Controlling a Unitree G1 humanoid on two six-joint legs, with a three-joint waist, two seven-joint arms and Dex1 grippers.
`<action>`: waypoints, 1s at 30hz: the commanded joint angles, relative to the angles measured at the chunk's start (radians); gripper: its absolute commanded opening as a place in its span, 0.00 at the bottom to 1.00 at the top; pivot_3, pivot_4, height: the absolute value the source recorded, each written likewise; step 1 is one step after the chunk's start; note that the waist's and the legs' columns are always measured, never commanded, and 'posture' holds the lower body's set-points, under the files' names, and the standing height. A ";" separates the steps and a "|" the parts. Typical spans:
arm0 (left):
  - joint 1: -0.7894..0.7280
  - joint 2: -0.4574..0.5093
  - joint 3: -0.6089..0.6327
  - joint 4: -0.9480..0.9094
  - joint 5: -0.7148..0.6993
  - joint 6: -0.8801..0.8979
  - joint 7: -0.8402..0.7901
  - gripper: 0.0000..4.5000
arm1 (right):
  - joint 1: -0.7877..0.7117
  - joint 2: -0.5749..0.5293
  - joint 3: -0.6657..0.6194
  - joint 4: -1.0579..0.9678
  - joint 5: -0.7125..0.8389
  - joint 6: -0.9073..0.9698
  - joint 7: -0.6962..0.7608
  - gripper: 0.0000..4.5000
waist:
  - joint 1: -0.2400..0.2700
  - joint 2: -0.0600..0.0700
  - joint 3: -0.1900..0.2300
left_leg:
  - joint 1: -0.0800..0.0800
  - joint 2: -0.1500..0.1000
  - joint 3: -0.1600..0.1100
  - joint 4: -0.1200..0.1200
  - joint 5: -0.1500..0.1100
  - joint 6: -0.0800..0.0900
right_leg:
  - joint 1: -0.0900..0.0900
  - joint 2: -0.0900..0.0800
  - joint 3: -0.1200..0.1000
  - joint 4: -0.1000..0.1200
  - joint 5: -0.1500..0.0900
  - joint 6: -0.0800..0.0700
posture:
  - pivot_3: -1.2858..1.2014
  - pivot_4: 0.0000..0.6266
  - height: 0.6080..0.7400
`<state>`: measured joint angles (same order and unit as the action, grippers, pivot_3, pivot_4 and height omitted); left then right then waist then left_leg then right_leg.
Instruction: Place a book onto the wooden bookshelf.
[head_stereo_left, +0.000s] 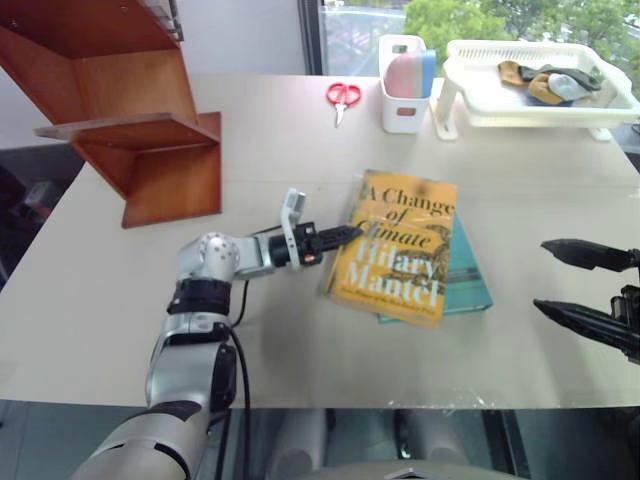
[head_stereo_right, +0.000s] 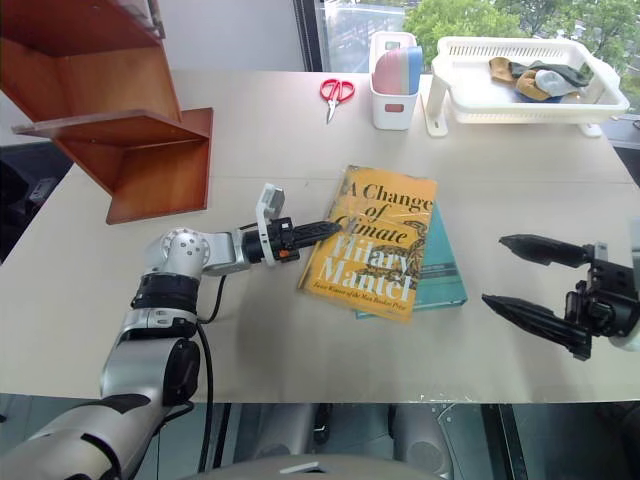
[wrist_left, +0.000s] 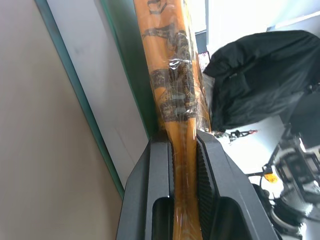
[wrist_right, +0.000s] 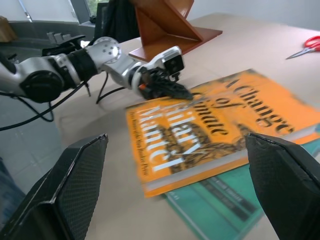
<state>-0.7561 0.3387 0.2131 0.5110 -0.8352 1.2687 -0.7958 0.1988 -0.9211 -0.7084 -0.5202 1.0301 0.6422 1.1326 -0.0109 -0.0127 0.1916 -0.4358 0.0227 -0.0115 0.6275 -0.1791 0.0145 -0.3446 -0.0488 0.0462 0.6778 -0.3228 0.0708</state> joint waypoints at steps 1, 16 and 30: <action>-0.012 -0.013 0.131 -0.156 -0.106 0.047 0.079 0.02 | -0.043 -0.007 0.013 0.047 -0.018 -0.036 0.020 1.00 | 0.000 0.000 0.000 | -0.001 0.000 0.000 0.000 0.000 0.000 | 0.000 0.000 0.000 0.000 0.000 0.000 | 0.52 0.24 1.00; -0.233 0.551 -0.133 -0.659 0.351 -0.643 -0.109 0.02 | -0.563 0.120 0.282 0.524 -0.061 -0.091 0.144 1.00 | -0.022 0.000 0.003 | 0.004 -0.001 0.005 -0.004 0.002 -0.004 | 0.000 0.001 0.005 -0.001 0.000 0.000 | 0.52 0.24 1.00; -0.345 0.862 -0.218 -0.480 0.833 -1.250 -0.246 0.02 | -0.800 0.182 0.386 0.742 -0.164 -0.132 0.257 1.00 | -0.006 0.000 0.004 | -0.025 0.000 0.007 0.002 0.003 -0.005 | -0.028 0.002 0.003 0.002 0.000 0.000 | 0.52 0.24 1.00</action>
<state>-1.0937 1.1286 -0.0526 -0.0143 -0.0540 0.0883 -1.0240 -0.5716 -0.7356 -0.3060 0.2212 0.8648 0.5339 1.3727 -0.0172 -0.0123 0.1960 -0.4615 0.0232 -0.0043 0.6300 -0.1756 0.0095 -0.3738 -0.0468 0.0502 0.6808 -0.3225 0.0705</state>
